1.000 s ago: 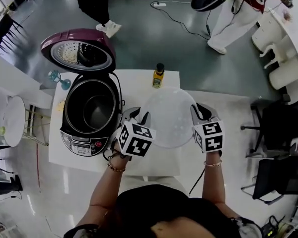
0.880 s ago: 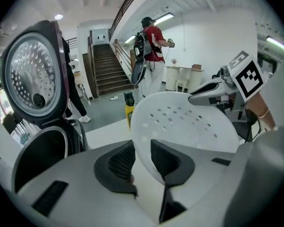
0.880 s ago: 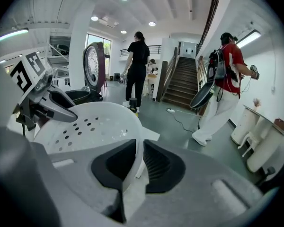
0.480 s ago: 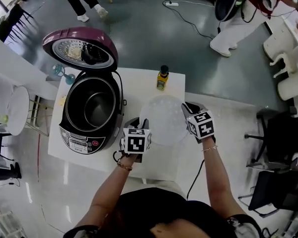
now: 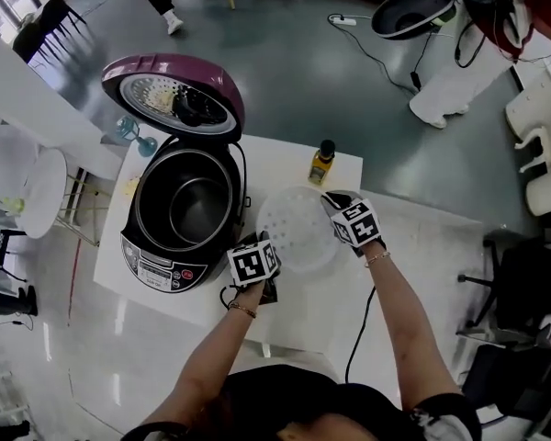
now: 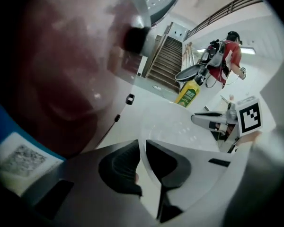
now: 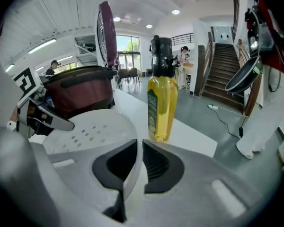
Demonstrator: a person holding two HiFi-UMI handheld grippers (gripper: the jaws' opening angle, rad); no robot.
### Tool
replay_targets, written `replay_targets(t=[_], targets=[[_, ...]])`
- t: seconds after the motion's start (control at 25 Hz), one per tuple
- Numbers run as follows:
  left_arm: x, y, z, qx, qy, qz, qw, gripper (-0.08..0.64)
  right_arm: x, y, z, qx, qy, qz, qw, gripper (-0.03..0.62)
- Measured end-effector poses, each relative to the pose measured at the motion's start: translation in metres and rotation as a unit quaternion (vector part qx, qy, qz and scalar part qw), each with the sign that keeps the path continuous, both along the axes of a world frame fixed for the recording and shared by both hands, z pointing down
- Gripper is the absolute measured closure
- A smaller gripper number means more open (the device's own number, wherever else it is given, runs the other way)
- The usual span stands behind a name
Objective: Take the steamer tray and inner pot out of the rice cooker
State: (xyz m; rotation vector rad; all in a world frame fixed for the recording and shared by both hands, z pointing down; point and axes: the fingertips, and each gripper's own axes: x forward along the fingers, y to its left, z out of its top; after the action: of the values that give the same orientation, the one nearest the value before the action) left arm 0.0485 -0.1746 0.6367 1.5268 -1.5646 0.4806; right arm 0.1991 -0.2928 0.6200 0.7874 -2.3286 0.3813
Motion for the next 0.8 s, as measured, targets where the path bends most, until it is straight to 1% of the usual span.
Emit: replay_targets(t=[0.2,0.4,0.52,0.6,0.64,0.68,0.72,0.76,0.8], targets=[[-0.004,-0.007,0.017,-0.005,0.0,-0.033,0.9995,0.522,-0.008,-0.014,0.014,-0.012,0.009,-0.021,1.0,0.552],[-0.005,-0.009,0.024,-0.009,0.001,-0.046,0.9989,0.522,-0.013,-0.021,0.023,-0.019,0.016,-0.029,0.999,0.552],[-0.004,-0.009,0.024,-0.005,0.001,-0.045,0.999,0.521,-0.013,-0.022,0.025,-0.025,0.006,-0.026,0.999,0.552],[0.0,-0.009,0.023,-0.002,0.014,-0.032,0.9994,0.52,-0.013,-0.021,0.024,-0.023,-0.003,-0.027,0.999,0.551],[0.004,-0.009,0.023,-0.002,0.029,-0.023,0.9993,0.501,-0.013,-0.02,0.024,-0.022,-0.005,-0.029,0.999,0.551],[0.009,-0.01,0.022,-0.001,0.047,-0.016,0.9988,0.449,-0.013,-0.019,0.025,-0.023,-0.006,-0.031,0.999,0.551],[0.013,-0.01,0.021,-0.001,0.062,-0.01,0.998,0.391,-0.013,-0.018,0.026,-0.026,-0.007,-0.032,0.999,0.524],[0.015,-0.009,0.019,0.0,0.072,-0.006,0.9974,0.362,-0.013,-0.017,0.027,-0.03,-0.01,-0.03,0.999,0.508],[0.017,-0.008,0.017,0.001,0.074,0.0,0.9973,0.353,-0.012,-0.016,0.026,-0.031,-0.016,-0.025,0.999,0.483]])
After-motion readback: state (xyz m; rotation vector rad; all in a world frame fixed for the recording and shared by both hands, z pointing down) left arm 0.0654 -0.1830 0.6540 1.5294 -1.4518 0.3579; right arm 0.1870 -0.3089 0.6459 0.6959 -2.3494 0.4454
